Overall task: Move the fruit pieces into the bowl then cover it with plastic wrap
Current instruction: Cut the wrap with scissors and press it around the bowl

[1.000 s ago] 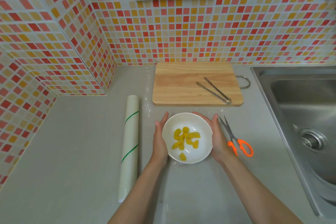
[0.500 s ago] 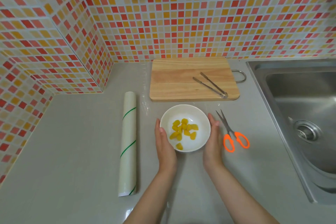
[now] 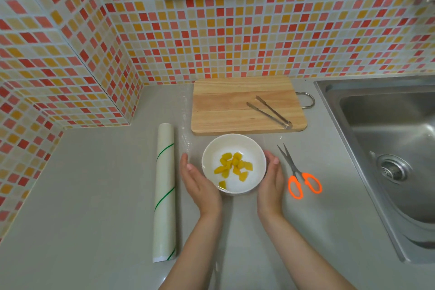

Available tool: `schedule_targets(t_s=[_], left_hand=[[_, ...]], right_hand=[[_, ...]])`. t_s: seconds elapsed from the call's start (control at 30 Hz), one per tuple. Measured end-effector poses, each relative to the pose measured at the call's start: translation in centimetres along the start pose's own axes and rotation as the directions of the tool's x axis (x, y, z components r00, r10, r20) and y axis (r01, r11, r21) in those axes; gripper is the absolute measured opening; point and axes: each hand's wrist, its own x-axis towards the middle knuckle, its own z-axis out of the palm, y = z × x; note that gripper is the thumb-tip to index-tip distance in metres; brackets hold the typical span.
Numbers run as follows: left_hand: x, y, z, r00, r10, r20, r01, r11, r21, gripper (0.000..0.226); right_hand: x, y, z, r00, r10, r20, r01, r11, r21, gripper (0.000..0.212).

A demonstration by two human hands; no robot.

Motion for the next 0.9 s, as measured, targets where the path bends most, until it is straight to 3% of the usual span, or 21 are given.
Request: schedule_targets(t_s=[0.1, 0.3, 0.47, 0.63, 0.9], left_hand=[[-0.6, 0.0, -0.3, 0.999, 0.017, 0.048, -0.019, 0.999, 0.028, 0.042], [-0.7, 0.3, 0.9, 0.964, -0.091, 0.248, 0.100, 0.995, -0.022, 0.045], [1.1, 0.7, 2.1, 0.954, -0.055, 0.293, 0.069, 0.997, -0.038, 0.042], [2.3, 0.3, 2.3, 0.920, 0.002, 0.392, 0.005, 1.000, -0.016, 0.036], [2.8, 0.4, 2.4, 0.903, 0.012, 0.428, -0.022, 1.000, 0.018, 0.036]], right_hand=[[2.3, -1.3, -0.2, 0.998, -0.041, 0.049, 0.045, 0.996, -0.082, 0.042], [5.1, -2.5, 1.2, 0.943, 0.061, 0.327, -0.031, 0.995, -0.096, 0.046], [4.3, -1.3, 1.3, 0.966, 0.058, 0.251, -0.049, 0.998, -0.045, 0.039], [4.3, -1.0, 1.6, 0.987, -0.039, 0.153, 0.048, 0.997, -0.058, 0.037], [4.6, -0.8, 1.7, 0.990, -0.044, 0.137, 0.055, 0.995, -0.078, 0.039]])
